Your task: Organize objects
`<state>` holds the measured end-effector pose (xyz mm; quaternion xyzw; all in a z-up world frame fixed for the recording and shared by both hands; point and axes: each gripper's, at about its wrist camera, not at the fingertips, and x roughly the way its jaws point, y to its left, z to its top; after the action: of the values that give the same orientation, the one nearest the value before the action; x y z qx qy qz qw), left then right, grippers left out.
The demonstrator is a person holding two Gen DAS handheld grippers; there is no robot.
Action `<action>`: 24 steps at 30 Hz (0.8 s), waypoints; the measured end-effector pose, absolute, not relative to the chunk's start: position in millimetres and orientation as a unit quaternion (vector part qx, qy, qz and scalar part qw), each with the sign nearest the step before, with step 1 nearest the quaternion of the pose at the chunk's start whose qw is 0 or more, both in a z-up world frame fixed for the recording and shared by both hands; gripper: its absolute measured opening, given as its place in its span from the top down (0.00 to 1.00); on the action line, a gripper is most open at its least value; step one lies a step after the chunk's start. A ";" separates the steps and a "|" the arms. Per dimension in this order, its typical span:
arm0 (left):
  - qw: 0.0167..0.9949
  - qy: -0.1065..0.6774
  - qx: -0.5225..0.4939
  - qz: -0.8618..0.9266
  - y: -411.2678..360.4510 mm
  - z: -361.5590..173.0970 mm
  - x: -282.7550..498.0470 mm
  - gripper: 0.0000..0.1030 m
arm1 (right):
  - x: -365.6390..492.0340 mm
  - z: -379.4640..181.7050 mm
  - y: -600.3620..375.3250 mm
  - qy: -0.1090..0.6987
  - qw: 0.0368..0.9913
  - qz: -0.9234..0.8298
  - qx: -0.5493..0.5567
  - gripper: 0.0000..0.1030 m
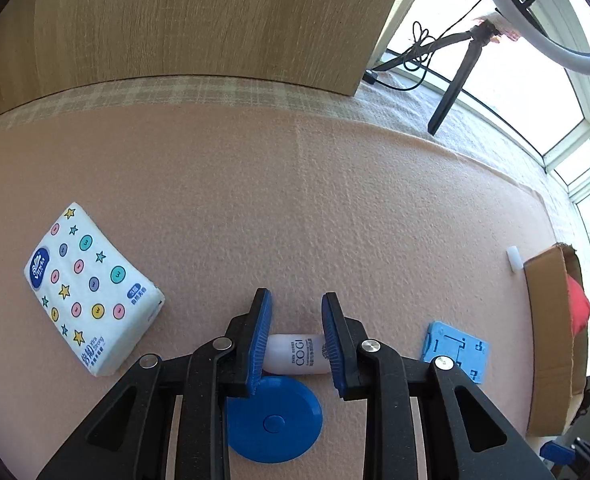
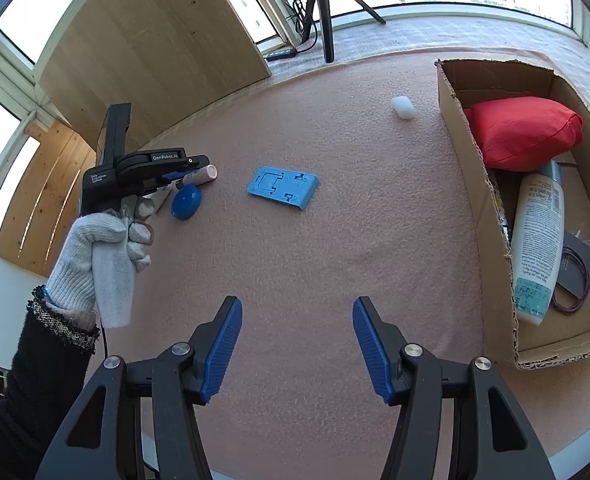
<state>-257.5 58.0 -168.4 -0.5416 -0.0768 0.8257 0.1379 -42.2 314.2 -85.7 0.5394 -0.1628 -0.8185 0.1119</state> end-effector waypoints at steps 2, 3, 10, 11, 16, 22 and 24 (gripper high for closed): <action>0.146 -0.077 -0.538 0.827 58.5 -166.9 -241.1 0.73 | -43.3 -86.3 312.3 -0.164 0.115 -0.819 0.538 0.48; 0.149 -0.075 -0.536 0.828 60.6 -166.6 -234.4 0.73 | -43.9 -87.1 311.7 -0.165 0.115 -0.819 0.538 0.48; 0.179 -0.066 -0.538 0.821 65.2 -165.0 -199.4 0.73 | -48.0 -91.0 309.2 -0.171 0.119 -0.816 0.539 0.48; 0.183 -0.064 -0.537 0.821 66.1 -164.6 -195.5 0.73 | -48.7 -91.8 308.9 -0.172 0.119 -0.816 0.539 0.48; 0.205 -0.040 -0.536 0.818 70.8 -161.9 -174.0 0.73 | -51.7 -95.9 306.8 -0.182 0.123 -0.811 0.542 0.48; 0.228 -0.042 -0.540 0.809 67.5 -152.7 -160.0 0.72 | -57.2 -97.3 300.5 -0.179 0.127 -0.811 0.542 0.48; 0.220 -0.059 -0.528 0.818 54.6 -140.8 -155.6 0.72 | -60.1 -97.6 299.1 -0.180 0.129 -0.811 0.542 0.48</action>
<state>-155.6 54.6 -140.8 -0.5282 -0.0586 0.8180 0.2203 -60.1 299.1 -97.6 0.5425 -0.1796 -0.8105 0.1285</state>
